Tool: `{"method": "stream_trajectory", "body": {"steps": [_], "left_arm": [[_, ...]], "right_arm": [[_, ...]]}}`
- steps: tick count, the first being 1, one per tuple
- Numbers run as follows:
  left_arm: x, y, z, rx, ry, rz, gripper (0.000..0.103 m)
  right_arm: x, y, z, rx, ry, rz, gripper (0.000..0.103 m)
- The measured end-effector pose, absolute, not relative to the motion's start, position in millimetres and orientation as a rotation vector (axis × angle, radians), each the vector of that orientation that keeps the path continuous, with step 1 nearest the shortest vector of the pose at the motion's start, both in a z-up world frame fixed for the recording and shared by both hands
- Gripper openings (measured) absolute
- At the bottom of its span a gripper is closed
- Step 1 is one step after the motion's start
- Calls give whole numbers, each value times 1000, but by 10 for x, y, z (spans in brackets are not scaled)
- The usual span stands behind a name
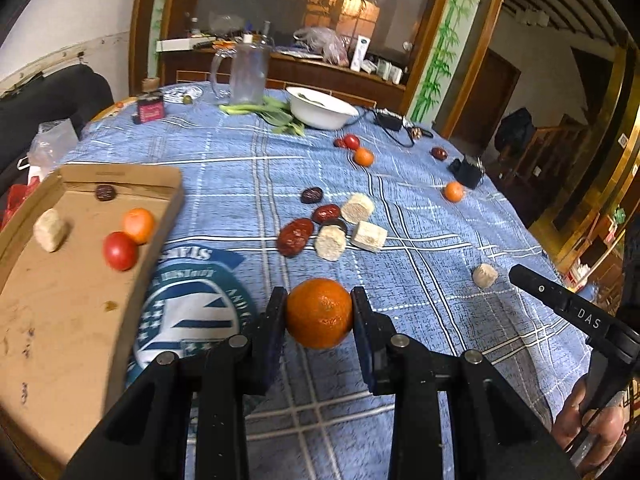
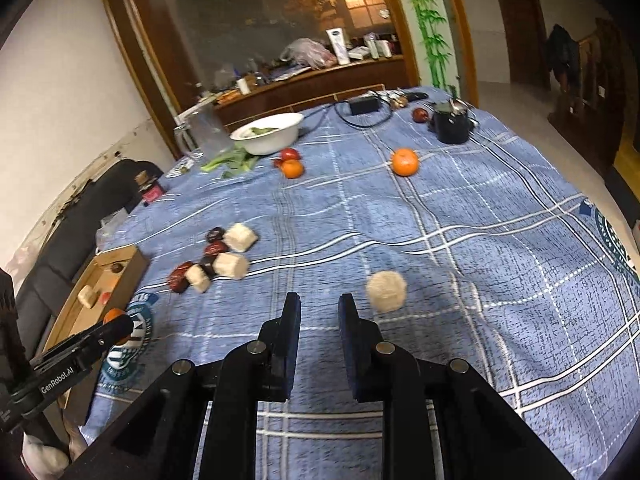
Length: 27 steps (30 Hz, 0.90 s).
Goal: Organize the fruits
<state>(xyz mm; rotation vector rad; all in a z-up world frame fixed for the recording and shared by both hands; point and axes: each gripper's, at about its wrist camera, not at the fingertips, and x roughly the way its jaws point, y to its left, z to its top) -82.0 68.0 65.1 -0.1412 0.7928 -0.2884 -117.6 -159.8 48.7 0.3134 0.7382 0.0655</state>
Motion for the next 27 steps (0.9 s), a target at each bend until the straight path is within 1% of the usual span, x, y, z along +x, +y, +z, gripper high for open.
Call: {"method": "stream_trajectory", "body": {"steps": [7,11,16,20,23,25,26,27], "left_arm": [[-1045,1023,767,-194,751,-259,31],[-1151,1208,814,-224,731,-236,31],[-1260,1435,820,-262,721,-216,31],[-1302,1569,782,-293,726,-204,31],[-1336,1641,778,-306,723,-200,31],[-1363,1669,787,-308,716,-200,31],[-1370,1673,791,-310,713,-200,31],[-1381,1678,794,-310,712,-202,31]], "right_arm": [[-1327,-1608,624,426,723,168,21],[-1351,-1636,622,601,728,326,21],[-1380,-1576,598,721,739,416,21],[-1387,-1489,605,771,741,462,21],[-1390,-1621,676,731,714,342,23],[-1287,-1790,681,620,722,177,53],[-1211,-1855,636,573,745,128,84],[-1095,-1941,541,513,792,47,87]]}}
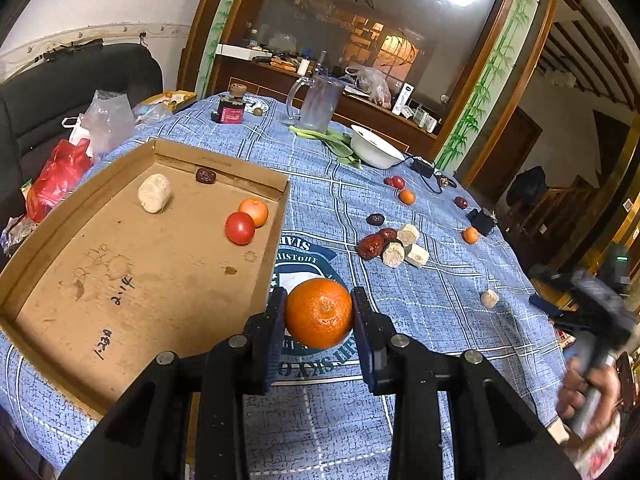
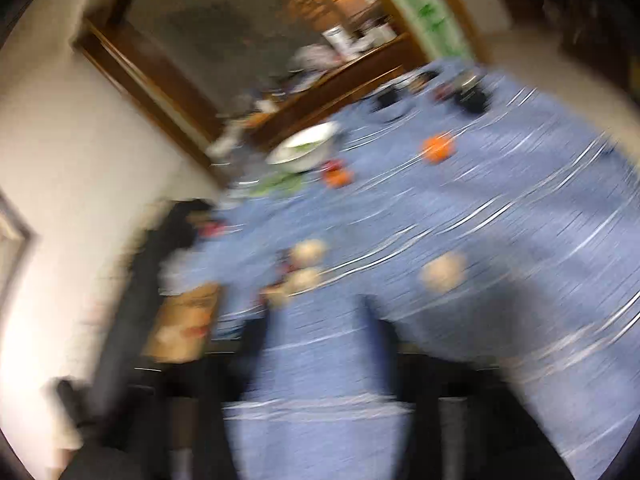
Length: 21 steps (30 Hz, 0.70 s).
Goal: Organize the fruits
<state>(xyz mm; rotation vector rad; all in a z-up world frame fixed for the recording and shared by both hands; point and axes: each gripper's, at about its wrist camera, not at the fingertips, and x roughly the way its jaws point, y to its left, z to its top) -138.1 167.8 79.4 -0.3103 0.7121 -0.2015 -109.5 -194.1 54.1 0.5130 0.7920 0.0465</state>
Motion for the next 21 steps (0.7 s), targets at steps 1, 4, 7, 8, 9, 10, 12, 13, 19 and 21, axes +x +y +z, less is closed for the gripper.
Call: {"method": "stream_trajectory", "body": {"steps": [1,4,7,8,9,10,12,13,19,21], "left_arm": [[-1385,1671,793,-310,712,-203,31],[-1373,1622,781,-303,718,-207,31],[-1359,1559,767,-287,727,-210,31],[-1356,1542,762,-281,731,-211,31],[-1355,1522,757,-274,734,-212,31],[-1356,1513,753,-271,737,-212,31],[-1357,1498,746,-266,742,-212,31],[-1357,1491,741,-263,743,-212,31],[-1317,1375,673,-248,769,-241,31],[-1302,1304,636,-243,785,-264,31]], "right_arm": [[-1043,-1992,485,487,814,3,87],[-858,-2064,294,435,862,-37,85],[-693,-1951,174,381,888,-45,74],[-648,-1913,140,367,897,-46,67],[-623,-1910,99,357,907,-48,57],[-576,-1878,45,339,922,-58,52],[-534,-1896,-26,308,924,-94,34],[-531,-1910,-24,305,918,-99,32],[-725,-1996,25,369,890,-74,32],[-819,-1972,51,391,883,-51,32]]}}
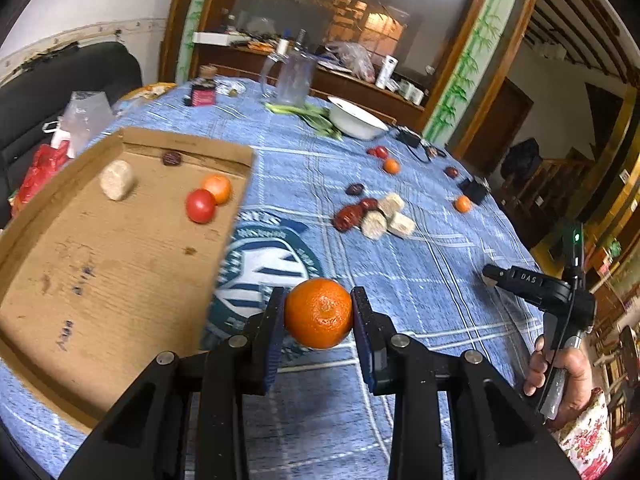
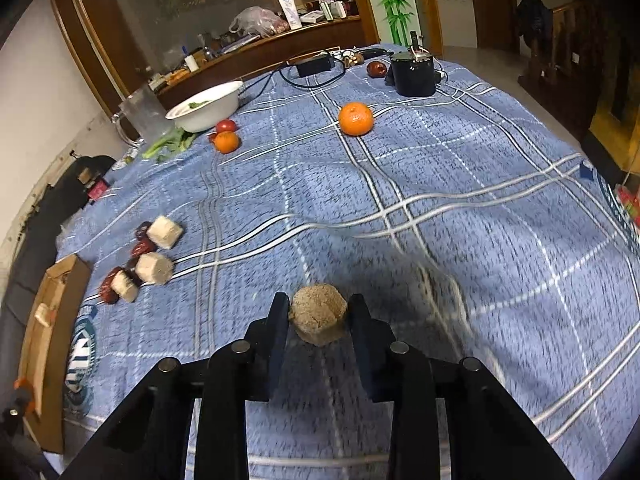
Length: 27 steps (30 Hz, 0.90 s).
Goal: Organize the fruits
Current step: 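Carry the tangerine in the left tool while the right tool carries the biscuit into the tray, open both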
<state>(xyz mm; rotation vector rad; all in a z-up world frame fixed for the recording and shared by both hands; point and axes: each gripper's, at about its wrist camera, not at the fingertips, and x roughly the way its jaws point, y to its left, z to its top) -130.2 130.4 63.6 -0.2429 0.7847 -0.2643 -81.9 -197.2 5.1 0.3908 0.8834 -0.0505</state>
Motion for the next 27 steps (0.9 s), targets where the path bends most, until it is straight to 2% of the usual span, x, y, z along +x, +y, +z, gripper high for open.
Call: {"method": "stream_trajectory", "body": {"steps": [12,27], "left_arm": [[-1348,1260,711,-223,774,-267,31],[-1251,2642,794,-325,752,35,31]], "right_arm": [[-1130,-1136,476,318,826,211,33],[-1012,455,746,184,873,574,33]]}}
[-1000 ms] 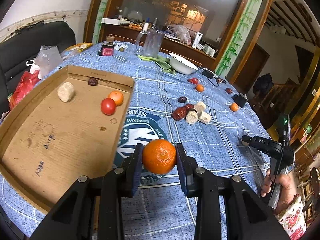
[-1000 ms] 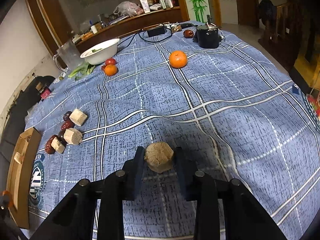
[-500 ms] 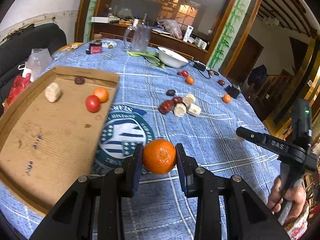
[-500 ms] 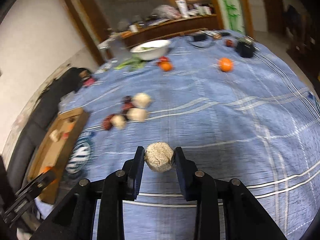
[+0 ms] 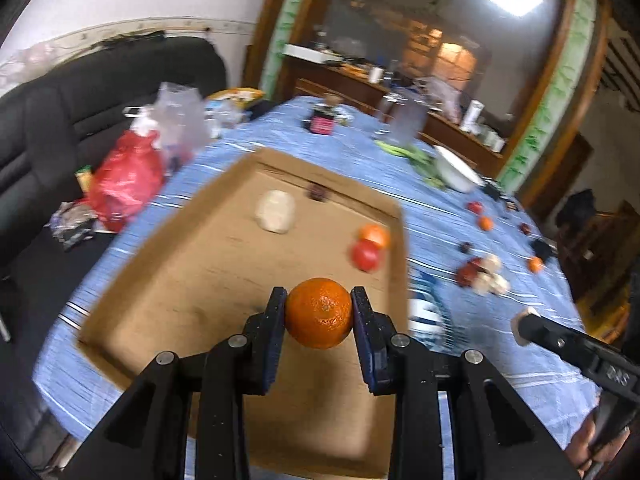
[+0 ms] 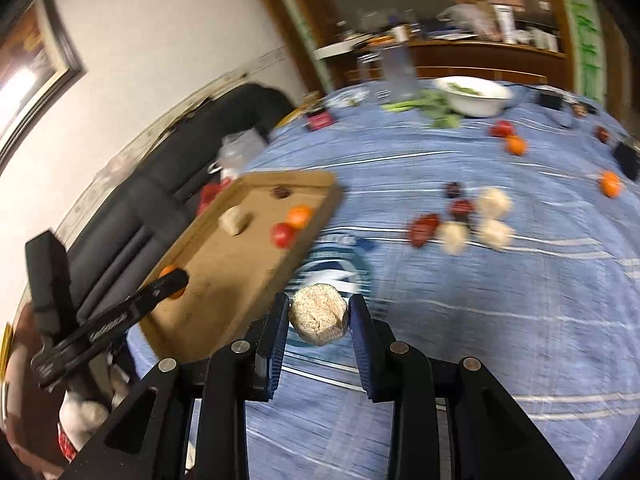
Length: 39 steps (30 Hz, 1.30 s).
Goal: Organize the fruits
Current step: 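Carry the tangerine in the left tool while the right tool carries the biscuit into the tray, open both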
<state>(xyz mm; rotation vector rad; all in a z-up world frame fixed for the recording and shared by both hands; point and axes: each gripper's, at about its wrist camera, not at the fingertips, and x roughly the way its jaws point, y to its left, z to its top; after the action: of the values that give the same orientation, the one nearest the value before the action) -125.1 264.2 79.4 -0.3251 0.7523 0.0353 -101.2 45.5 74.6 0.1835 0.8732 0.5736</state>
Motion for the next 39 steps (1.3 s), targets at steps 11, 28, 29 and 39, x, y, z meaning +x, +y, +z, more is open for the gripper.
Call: {"method": "stream_trajectory", "body": {"steps": [11,28,29,39], "left_arm": [[-886,3037,667,-221,850,154,31],[-663,3101,525,-224,898,167,39],[-676,3111,537,-230,890,168,44],[-764,3091,603,-242,862,163,59]], "right_arm": [[-708,1611,532,-18,901,663,34],[-428,1931,143,-125,949,590,34],[-426,1933,141,-123,946,587,34],[-520,1904,227,-128,902,583,44]]}}
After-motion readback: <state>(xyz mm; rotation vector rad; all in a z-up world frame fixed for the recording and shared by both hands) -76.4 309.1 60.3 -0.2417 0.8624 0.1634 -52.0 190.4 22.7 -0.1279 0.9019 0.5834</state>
